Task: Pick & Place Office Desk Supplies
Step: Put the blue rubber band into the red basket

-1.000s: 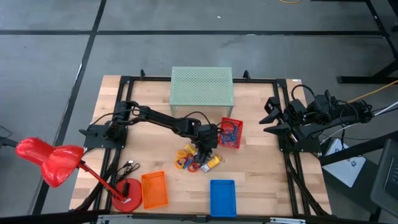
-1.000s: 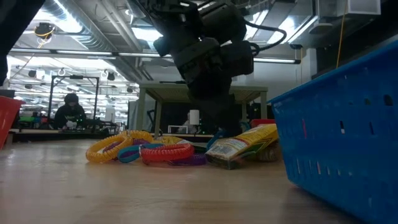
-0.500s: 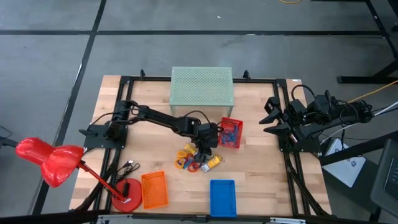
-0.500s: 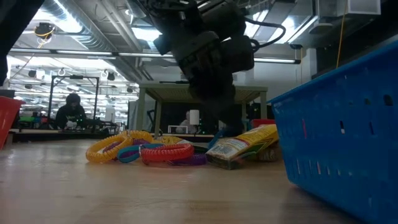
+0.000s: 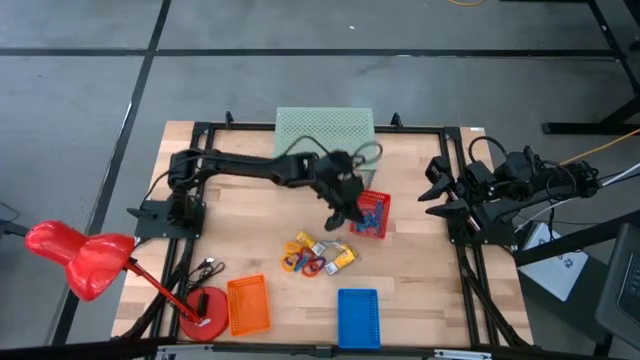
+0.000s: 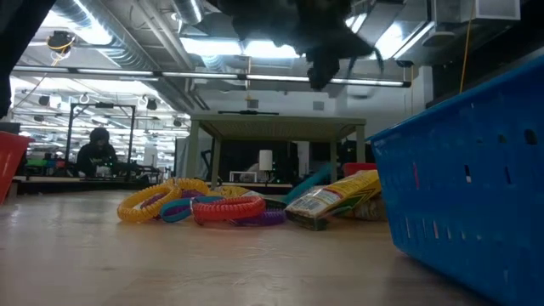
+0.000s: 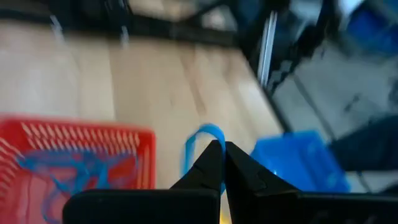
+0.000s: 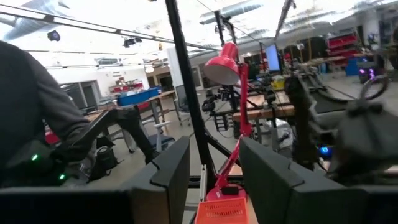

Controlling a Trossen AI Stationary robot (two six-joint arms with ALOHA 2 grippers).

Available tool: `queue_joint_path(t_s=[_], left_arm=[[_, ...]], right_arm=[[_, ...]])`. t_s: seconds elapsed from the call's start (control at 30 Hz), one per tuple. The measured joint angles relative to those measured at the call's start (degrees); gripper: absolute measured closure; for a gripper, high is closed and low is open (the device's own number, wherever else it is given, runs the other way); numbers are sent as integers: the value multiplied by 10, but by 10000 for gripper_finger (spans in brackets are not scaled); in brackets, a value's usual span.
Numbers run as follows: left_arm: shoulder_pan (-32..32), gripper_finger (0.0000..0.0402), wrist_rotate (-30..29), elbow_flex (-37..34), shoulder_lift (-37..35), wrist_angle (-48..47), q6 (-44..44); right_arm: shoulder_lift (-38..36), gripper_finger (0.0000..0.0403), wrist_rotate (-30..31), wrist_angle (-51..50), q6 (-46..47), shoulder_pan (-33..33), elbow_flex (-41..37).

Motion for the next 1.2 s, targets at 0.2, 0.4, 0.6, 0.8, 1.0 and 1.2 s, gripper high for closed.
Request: queue_joint_path(t_s=[0.2, 0.4, 0.6, 0.8, 1.0, 1.2], left_arm=[[14, 398, -4, 0, -9, 23, -15], [22, 397, -9, 1, 33, 102, -30], [41, 397, -11, 0, 90, 136, -64], [49, 396, -12, 0, 115, 135, -66], [35, 371, -15, 0, 115, 136, -39], [24, 314, -26, 0, 113, 136, -36]], right_arm=[[-6, 261, -14, 4, -12, 0, 0], [-6, 261, -14, 4, -29, 0, 0], [-6, 261, -14, 4, -28, 0, 0], [-6, 261, -14, 4, -26, 0, 0], [-6, 261, -14, 4, -20, 0, 0], [-6, 261, -14, 4, -24, 0, 0]])
